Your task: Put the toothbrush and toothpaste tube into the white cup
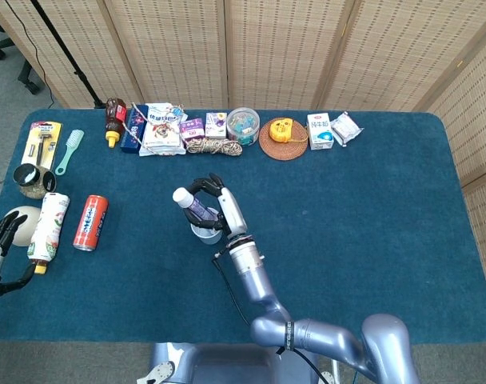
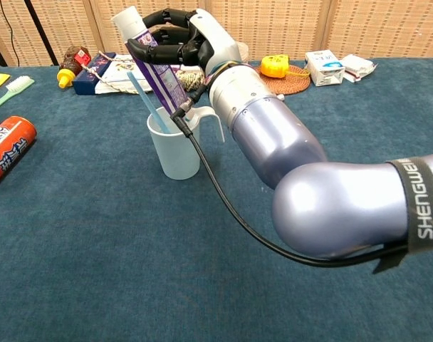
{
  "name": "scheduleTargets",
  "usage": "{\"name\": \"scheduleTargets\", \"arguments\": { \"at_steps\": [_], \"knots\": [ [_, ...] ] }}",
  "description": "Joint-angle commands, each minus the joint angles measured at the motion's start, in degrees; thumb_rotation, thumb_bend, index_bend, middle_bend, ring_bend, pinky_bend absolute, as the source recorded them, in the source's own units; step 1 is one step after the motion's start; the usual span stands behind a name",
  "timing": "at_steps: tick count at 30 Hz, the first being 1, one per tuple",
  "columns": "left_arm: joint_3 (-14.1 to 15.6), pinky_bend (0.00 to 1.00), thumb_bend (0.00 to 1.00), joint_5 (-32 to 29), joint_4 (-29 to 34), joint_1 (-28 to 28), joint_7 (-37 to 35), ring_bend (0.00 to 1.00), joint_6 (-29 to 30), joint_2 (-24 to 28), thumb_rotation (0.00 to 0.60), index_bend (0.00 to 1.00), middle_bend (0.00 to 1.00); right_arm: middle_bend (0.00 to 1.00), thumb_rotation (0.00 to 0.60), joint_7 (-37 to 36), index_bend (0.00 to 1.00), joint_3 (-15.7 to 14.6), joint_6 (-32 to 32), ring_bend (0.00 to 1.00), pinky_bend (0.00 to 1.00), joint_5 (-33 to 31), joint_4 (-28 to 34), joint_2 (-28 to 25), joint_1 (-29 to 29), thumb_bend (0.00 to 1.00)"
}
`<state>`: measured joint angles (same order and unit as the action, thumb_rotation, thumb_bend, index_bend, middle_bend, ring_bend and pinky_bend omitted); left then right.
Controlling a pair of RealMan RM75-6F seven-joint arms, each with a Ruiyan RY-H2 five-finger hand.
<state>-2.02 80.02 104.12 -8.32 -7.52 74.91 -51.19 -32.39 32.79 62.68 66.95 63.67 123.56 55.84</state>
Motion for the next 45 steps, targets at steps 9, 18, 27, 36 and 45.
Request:
{"name": "scheduleTargets", "arguments": {
  "at_steps": [9,18,27,36,45],
  "knots": [
    [0.0,0.00,0.35,-0.1,0.1,-0.1,0.2,0.00,-0.1,0.0,0.600,0.00,0.00,0.51,0.600,-2.2,0.63,0.6,-0.1,0.19,0.00,-0.5,-0.9,1.3,-0.2,0.57],
    [0.1,0.00,0.35,-0.1,0.0,-0.2,0.1,0.00,-0.4,0.1,0.600,0.00,0.00,0.51,0.600,-6.2,0.63,1.1,0.2,0.17,0.00,0.2,-3.4,2.6,-0.4,0.57],
    [0.2,0.00,0.35,-0.1,0.0,-0.3,-0.1,0.00,-0.6,0.2,0.600,0.00,0.00,0.51,0.600,-11.9,0.63,1.0,1.0,0.16,0.00,1.7,-6.5,3.6,-1.0,0.57],
    [0.3,0.00,0.35,-0.1,0.2,-0.5,0.3,0.00,-1.0,0.2,0.600,0.00,0.00,0.51,0.600,-14.4,0.63,-2.3,2.8,0.15,0.00,5.3,-8.5,4.0,-2.0,0.57],
    [0.4,0.00,0.35,-0.1,0.2,-0.6,0.4,0.00,-1.1,0.3,0.600,0.00,0.00,0.50,0.600,-14.5,0.62,-5.4,2.0,0.13,0.00,7.1,-11.7,5.0,-2.4,0.57]
  ]
}}
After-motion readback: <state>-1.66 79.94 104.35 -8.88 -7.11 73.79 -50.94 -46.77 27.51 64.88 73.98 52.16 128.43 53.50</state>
